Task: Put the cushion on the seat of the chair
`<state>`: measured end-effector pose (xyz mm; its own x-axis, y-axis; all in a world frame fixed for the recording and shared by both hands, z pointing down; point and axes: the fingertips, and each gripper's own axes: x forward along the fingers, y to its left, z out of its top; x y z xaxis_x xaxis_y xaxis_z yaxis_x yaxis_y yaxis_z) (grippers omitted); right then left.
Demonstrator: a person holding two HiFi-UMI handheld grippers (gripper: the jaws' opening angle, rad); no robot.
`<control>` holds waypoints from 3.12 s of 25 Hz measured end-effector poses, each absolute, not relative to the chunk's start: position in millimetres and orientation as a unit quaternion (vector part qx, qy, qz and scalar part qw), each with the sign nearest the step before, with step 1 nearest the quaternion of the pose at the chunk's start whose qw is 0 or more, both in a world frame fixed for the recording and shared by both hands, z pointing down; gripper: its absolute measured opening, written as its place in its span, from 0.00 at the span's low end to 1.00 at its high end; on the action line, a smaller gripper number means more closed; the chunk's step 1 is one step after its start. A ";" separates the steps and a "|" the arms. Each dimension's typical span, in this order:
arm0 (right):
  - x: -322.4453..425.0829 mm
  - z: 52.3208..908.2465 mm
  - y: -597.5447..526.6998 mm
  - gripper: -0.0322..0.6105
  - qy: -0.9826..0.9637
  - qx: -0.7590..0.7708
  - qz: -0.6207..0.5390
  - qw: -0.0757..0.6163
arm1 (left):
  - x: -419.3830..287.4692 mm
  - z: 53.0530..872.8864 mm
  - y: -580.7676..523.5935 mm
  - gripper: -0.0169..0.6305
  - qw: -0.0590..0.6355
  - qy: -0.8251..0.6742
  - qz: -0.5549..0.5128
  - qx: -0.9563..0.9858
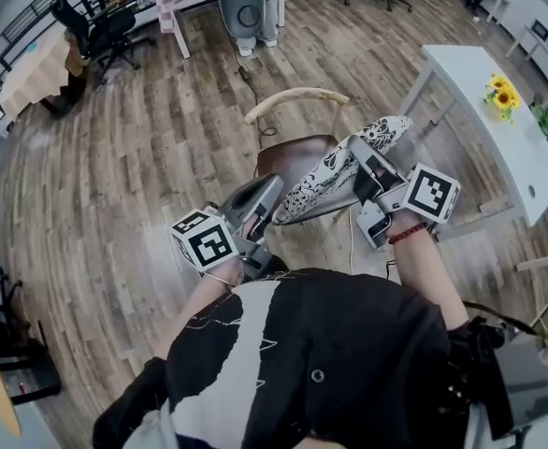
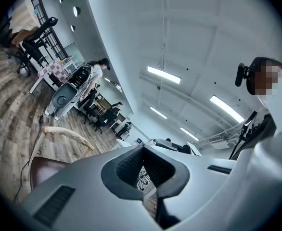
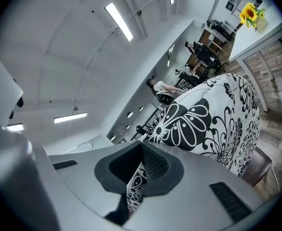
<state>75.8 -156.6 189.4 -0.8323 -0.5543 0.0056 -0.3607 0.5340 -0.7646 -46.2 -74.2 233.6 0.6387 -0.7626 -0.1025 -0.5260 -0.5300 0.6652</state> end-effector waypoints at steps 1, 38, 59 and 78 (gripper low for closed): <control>74.1 192.5 -157.7 0.07 0.866 -0.263 -0.408 0.119 | -47.6 235.6 -74.3 0.04 0.305 -0.378 -0.194 0.852; 6.9 315.1 -294.3 0.07 0.805 -0.343 -0.474 0.097 | -126.9 349.7 -218.5 0.04 0.405 -0.352 -0.107 0.837; -46.6 337.8 -414.6 0.07 0.786 -0.391 -0.461 0.134 | -173.4 397.1 -310.6 0.04 0.433 -0.312 -0.070 0.843; -27.9 444.8 -361.8 0.07 0.704 -0.448 -0.545 0.083 | -168.0 418.0 -290.0 0.04 0.445 -0.287 -0.057 0.846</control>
<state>-27.9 -361.8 444.8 -0.5855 -0.7209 0.3709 -0.5404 0.0061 -0.8414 -168.0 -290.0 418.0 0.8288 -0.5366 0.1587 -0.4346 -0.4385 0.7867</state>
